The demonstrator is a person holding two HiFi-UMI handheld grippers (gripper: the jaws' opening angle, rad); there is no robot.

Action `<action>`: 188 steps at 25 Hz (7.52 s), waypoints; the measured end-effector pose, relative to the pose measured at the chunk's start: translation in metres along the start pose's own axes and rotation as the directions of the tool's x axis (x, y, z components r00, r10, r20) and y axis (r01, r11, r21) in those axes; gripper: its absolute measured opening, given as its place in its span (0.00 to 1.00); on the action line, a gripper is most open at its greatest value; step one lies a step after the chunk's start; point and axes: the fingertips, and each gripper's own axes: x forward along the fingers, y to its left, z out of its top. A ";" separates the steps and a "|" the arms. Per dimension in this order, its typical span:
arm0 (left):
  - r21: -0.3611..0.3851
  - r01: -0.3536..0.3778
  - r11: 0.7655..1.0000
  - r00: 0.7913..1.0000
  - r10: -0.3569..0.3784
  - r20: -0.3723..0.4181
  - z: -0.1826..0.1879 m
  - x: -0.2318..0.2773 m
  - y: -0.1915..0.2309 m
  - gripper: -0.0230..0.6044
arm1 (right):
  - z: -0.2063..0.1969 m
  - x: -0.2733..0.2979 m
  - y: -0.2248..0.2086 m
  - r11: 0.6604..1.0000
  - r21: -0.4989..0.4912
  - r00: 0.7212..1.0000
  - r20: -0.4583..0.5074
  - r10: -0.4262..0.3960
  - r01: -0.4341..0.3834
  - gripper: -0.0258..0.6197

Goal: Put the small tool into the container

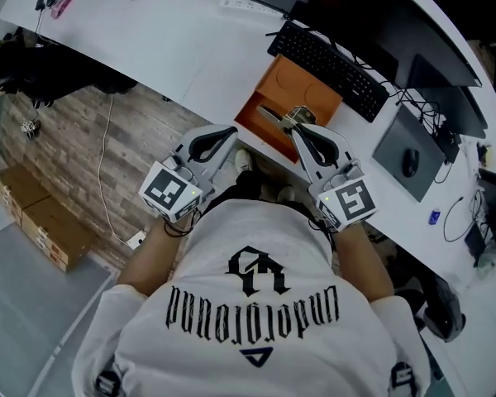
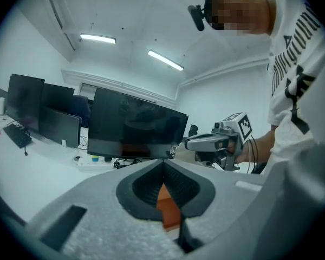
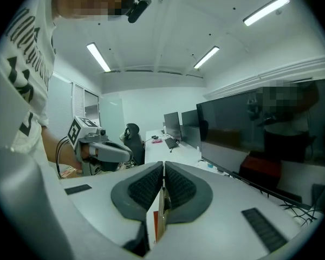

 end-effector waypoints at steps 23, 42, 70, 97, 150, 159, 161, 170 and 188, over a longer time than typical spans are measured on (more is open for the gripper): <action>-0.073 0.059 0.996 0.990 -0.068 -0.127 -0.091 0.031 0.036 0.06 | -0.135 0.057 -0.030 0.976 0.210 0.988 -0.154 -0.026 0.058 0.08; -0.123 0.073 0.990 0.975 -0.097 -0.202 -0.143 0.061 0.042 0.06 | -0.235 0.080 -0.035 0.947 0.310 0.960 -0.281 0.002 0.088 0.08; -0.141 0.082 0.987 0.966 -0.114 -0.234 -0.163 0.068 0.041 0.06 | -0.279 0.103 -0.053 0.903 0.378 0.884 -0.467 -0.005 0.205 0.09; -0.077 -0.037 0.996 0.992 0.028 -0.122 -0.118 0.049 -0.036 0.06 | -0.197 0.029 -0.035 0.966 0.218 0.951 -0.302 -0.070 0.141 0.21; 0.138 -0.273 0.952 0.940 0.234 0.248 0.049 -0.081 -0.296 0.06 | 0.036 -0.251 0.115 0.964 -0.218 0.961 0.194 0.195 -0.152 0.06; 0.158 -0.227 0.961 0.956 0.189 0.225 0.045 -0.098 -0.320 0.06 | 0.033 -0.274 0.139 0.971 -0.201 0.962 0.212 0.171 -0.129 0.06; 0.158 -0.217 0.963 0.958 0.180 0.221 0.042 -0.107 -0.323 0.06 | 0.034 -0.276 0.146 0.974 -0.193 0.963 0.218 0.159 -0.117 0.06; 0.147 -0.200 0.969 0.962 0.166 0.216 0.024 -0.175 -0.337 0.06 | 0.033 -0.286 0.201 0.978 -0.193 0.965 0.235 0.118 -0.073 0.06; 0.176 -0.083 0.981 0.973 0.042 0.226 -0.008 -0.271 -0.371 0.06 | 0.006 -0.317 0.305 0.983 -0.180 0.974 0.226 0.007 0.035 0.06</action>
